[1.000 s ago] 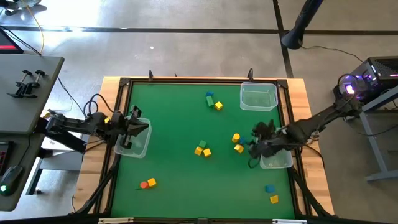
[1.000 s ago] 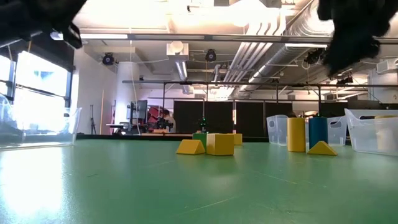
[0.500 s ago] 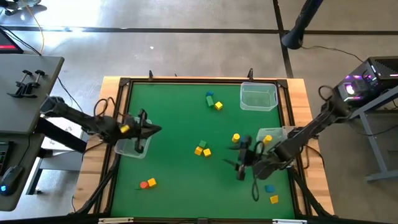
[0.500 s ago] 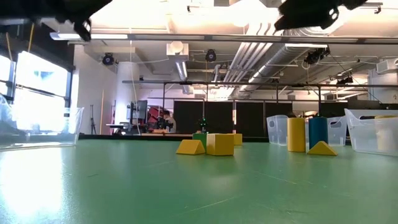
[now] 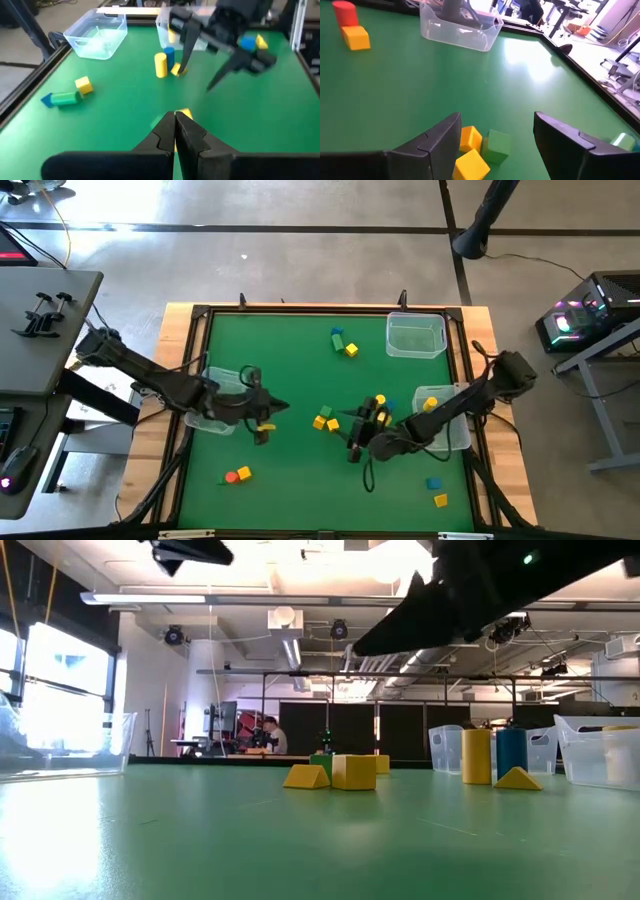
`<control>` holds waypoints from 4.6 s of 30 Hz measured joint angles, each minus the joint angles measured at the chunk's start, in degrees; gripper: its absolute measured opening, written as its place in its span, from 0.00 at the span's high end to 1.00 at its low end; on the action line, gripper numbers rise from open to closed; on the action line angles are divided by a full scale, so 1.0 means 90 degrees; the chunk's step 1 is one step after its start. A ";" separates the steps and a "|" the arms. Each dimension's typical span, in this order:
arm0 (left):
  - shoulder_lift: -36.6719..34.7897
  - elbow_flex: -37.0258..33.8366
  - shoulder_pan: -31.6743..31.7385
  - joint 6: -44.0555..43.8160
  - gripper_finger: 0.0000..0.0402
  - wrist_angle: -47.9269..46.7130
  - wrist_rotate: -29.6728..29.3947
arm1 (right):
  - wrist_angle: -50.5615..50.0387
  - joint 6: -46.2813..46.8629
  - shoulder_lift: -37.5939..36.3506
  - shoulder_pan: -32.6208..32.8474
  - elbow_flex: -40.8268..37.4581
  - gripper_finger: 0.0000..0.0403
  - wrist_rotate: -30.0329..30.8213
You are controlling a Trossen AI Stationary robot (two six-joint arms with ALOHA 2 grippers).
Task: Sort blocks by size
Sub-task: Put the yellow square block into the bottom left transparent bin, then put the blue triangle block into the top transparent bin
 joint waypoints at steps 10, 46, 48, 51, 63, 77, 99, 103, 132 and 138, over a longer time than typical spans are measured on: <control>0.1626 0.1619 -0.0681 -0.1083 0.95 -0.2865 0.1486 | 0.0043 -0.0618 0.0053 -0.0200 0.0000 0.41 -0.0541; 0.4425 0.2063 -0.1226 -0.5041 0.32 -0.4907 0.4881 | 0.0325 -0.0689 0.0051 -0.0227 0.0000 0.41 -0.1526; 0.4425 0.2012 -0.1236 -0.4998 0.33 -0.4820 0.4905 | 0.0322 -0.0614 0.0051 -0.0205 0.0000 0.41 -0.1513; 0.4426 0.1953 -0.1236 -0.4907 0.37 -0.4821 0.4932 | 0.0322 -0.0540 0.0051 -0.0177 0.0000 0.41 -0.1508; 0.4421 0.1808 -0.1207 -0.4587 0.76 -0.4583 0.5065 | 0.0321 -0.0579 0.0051 -0.0176 0.0000 0.41 -0.1505; 0.3630 0.3764 -0.0079 -0.2739 0.76 -0.7043 0.1696 | 0.0320 -0.0574 0.0051 -0.0176 0.0000 0.41 -0.1505; 0.1040 -0.0452 0.2865 -0.2695 0.73 -0.7480 0.2476 | 0.0476 -0.0299 0.0252 -0.0142 -0.0002 0.41 -0.1505; 0.1020 -0.0506 0.3221 -0.2860 0.73 -0.7041 0.2270 | 0.0486 -0.0366 0.0254 -0.0140 -0.0007 0.41 -0.1503; 0.1405 -0.0186 0.4114 -0.2556 0.55 -0.7551 0.2832 | 0.0347 -0.0258 0.0252 -0.0140 -0.0007 0.41 -0.1505; 0.1265 0.0790 0.3721 -0.2815 0.57 -0.8014 0.2352 | 0.0370 -0.0258 0.0252 -0.0140 -0.0007 0.41 -0.1408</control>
